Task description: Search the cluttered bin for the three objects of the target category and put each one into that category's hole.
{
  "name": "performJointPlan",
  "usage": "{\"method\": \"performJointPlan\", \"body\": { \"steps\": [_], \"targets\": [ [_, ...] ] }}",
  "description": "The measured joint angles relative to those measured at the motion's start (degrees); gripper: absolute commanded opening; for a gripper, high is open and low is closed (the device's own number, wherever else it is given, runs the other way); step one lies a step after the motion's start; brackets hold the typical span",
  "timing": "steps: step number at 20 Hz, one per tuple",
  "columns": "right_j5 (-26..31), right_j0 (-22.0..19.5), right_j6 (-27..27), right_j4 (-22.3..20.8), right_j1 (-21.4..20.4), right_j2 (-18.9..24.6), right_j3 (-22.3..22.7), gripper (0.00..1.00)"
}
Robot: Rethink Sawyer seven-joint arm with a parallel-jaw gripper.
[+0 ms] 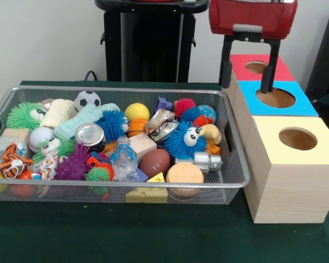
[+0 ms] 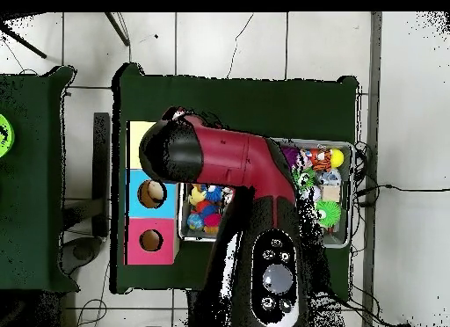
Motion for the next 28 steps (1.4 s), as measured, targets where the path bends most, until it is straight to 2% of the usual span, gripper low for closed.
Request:
{"method": "performJointPlan", "body": {
  "steps": [6, 16, 28],
  "targets": [
    [0.02, -3.34, -0.01, -0.16, -0.83, 2.57, 1.03, 1.0],
    [0.02, -8.26, -0.01, -5.58, -1.83, 5.81, 1.23, 1.0],
    [1.3, -10.56, -0.02, -10.68, -2.97, 8.9, 1.23, 1.0]
  ]
}}
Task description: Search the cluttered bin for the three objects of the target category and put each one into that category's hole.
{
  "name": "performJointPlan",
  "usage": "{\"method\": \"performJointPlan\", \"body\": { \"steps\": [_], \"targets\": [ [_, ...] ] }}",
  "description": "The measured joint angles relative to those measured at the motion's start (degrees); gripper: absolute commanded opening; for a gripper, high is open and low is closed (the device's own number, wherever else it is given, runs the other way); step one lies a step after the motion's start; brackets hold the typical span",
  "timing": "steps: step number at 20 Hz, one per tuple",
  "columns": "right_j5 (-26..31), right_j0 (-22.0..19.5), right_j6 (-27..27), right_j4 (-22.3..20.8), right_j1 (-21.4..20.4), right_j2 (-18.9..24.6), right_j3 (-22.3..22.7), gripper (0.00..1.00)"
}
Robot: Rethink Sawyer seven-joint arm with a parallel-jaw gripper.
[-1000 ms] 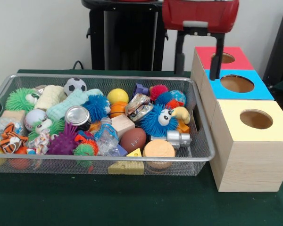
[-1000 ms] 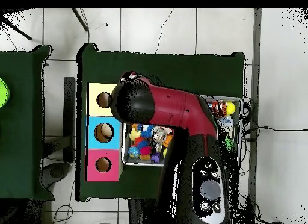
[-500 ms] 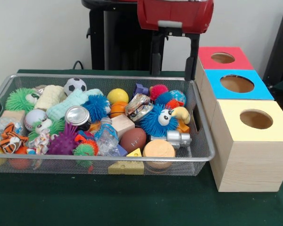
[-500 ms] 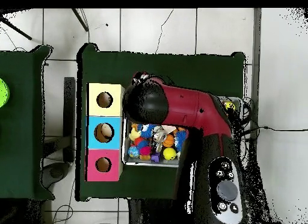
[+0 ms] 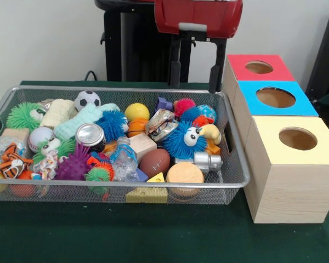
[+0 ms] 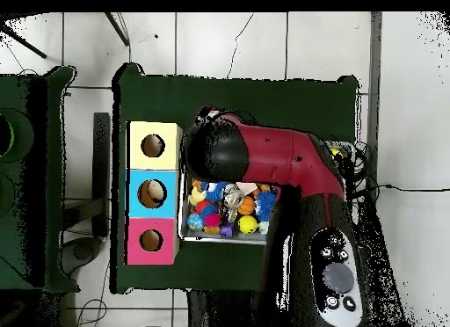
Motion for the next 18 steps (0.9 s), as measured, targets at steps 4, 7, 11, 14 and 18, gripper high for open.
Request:
{"method": "performJointPlan", "body": {
  "steps": [4, 7, 11, 14, 18],
  "targets": [
    [1.92, -1.37, 0.0, -1.86, -0.61, 1.35, -0.01, 1.0],
    [3.08, -2.51, -0.13, -3.2, -0.64, 2.29, -0.01, 1.0],
    [4.1, -4.4, -0.6, -4.59, -0.64, 3.91, -0.02, 1.0],
    [4.27, -5.73, -0.95, -5.56, -0.55, 5.05, -0.04, 1.0],
    [4.24, -7.43, -1.14, -7.67, 0.02, 6.36, -0.22, 1.0]
  ]
}}
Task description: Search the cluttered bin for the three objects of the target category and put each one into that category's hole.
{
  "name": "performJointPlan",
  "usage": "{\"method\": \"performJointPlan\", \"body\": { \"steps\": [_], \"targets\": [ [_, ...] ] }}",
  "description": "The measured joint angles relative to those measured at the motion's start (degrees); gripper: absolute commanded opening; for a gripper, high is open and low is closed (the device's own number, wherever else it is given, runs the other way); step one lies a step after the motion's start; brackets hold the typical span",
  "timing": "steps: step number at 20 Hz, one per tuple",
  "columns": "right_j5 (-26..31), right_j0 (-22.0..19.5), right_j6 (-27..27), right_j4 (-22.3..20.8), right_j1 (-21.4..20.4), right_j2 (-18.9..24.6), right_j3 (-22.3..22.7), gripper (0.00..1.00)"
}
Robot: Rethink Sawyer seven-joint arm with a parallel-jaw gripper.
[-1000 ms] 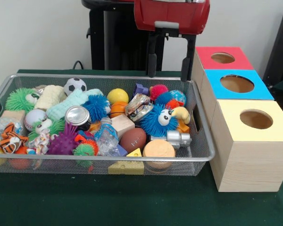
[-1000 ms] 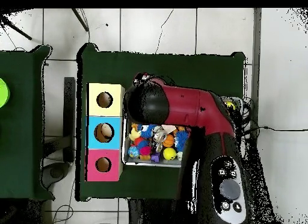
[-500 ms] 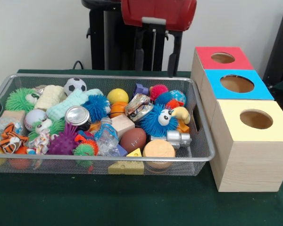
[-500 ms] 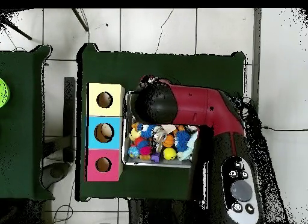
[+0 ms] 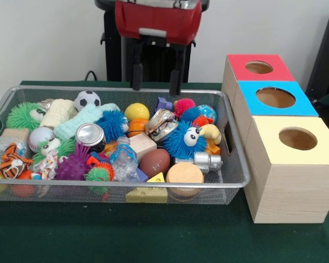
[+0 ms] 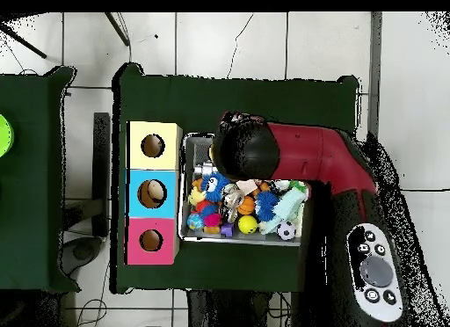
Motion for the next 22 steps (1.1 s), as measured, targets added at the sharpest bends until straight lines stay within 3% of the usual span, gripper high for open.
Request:
{"method": "performJointPlan", "body": {
  "steps": [16, 22],
  "targets": [
    [0.02, -2.63, 0.01, -6.08, 8.31, 3.78, -0.05, 1.0],
    [0.43, -6.52, 0.01, -6.01, 7.2, 6.44, 3.16, 1.0]
  ]
}}
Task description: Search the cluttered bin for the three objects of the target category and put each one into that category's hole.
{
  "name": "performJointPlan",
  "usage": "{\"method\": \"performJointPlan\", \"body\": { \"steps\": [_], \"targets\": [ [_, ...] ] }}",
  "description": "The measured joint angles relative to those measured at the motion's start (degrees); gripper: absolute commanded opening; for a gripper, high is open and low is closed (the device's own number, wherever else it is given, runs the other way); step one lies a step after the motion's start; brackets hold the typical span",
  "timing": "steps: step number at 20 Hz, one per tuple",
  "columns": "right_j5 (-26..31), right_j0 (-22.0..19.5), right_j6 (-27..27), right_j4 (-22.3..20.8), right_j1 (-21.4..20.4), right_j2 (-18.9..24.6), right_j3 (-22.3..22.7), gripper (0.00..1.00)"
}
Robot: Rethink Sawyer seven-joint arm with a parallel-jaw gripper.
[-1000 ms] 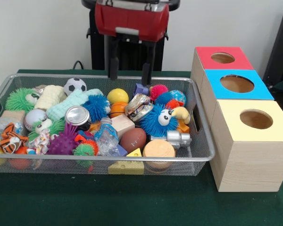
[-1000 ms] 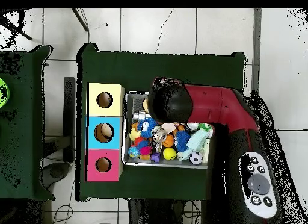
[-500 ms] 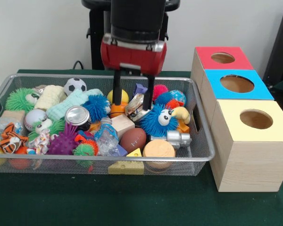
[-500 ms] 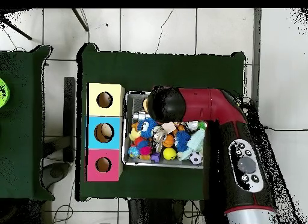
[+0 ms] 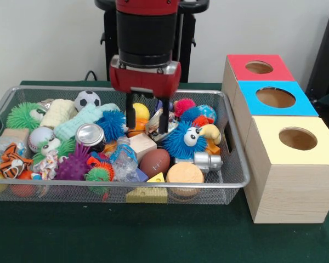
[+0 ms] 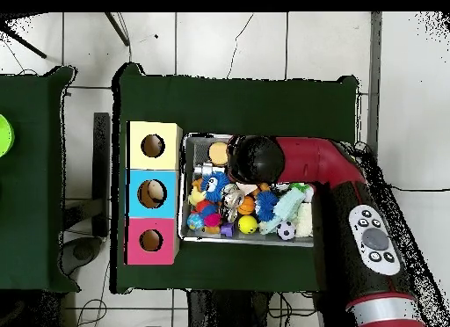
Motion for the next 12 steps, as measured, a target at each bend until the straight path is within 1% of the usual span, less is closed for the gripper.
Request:
{"method": "performJointPlan", "body": {
  "steps": [3, 7, 10, 12],
  "targets": [
    [1.65, -1.94, -0.06, -0.04, -1.36, 0.97, 0.85, 1.0],
    [5.27, -4.49, -0.98, -0.08, -2.26, 2.39, 0.05, 1.0],
    [9.17, -6.84, -2.67, -0.21, -2.96, 3.38, -0.56, 1.0],
    [10.49, -7.75, -3.39, -0.25, -3.38, 3.67, -0.56, 1.0]
  ]
}}
